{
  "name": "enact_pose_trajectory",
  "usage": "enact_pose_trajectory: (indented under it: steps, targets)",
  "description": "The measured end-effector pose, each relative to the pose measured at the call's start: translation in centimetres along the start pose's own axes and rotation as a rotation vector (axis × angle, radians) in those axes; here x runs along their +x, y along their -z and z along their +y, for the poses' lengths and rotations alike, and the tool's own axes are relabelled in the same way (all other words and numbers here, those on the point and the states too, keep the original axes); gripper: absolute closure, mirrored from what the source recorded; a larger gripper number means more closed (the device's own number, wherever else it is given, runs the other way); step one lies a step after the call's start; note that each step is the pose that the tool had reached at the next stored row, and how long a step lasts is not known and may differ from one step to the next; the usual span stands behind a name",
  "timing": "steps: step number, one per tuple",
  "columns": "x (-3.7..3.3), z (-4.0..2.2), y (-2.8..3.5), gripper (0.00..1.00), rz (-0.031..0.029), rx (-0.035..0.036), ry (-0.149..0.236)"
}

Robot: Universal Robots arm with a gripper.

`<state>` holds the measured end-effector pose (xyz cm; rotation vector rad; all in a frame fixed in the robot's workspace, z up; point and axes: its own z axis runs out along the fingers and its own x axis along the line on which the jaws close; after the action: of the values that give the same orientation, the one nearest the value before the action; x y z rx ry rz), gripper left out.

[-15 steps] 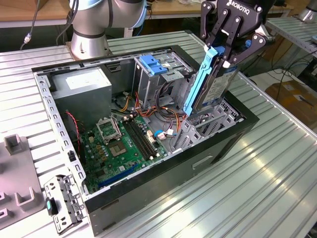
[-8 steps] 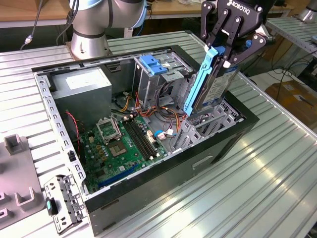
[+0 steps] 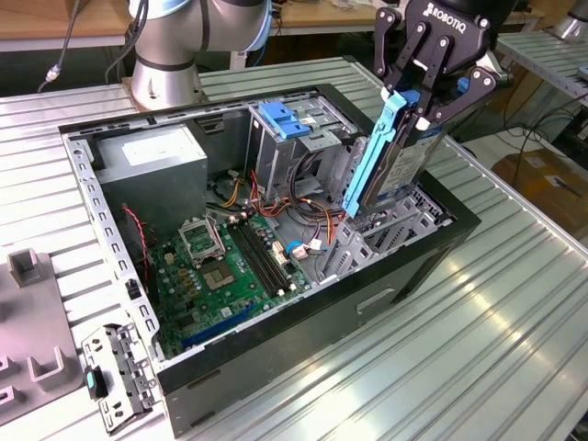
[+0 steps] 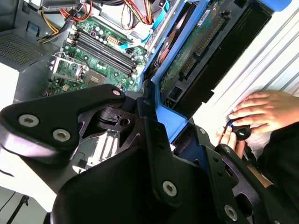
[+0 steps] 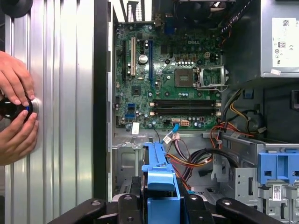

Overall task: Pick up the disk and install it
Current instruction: 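Insert the disk into the insertion slot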

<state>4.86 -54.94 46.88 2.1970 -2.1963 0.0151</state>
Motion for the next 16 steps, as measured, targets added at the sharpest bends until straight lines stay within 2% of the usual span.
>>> enact_pose_trajectory:
  steps: [6, 16]
  targets:
    - [-0.01, -0.93, -0.83, 0.63, 0.0000, 0.0000, 0.000]
    - [0.45, -1.12, -2.23, 0.63, 0.0001, 0.0000, 0.000]
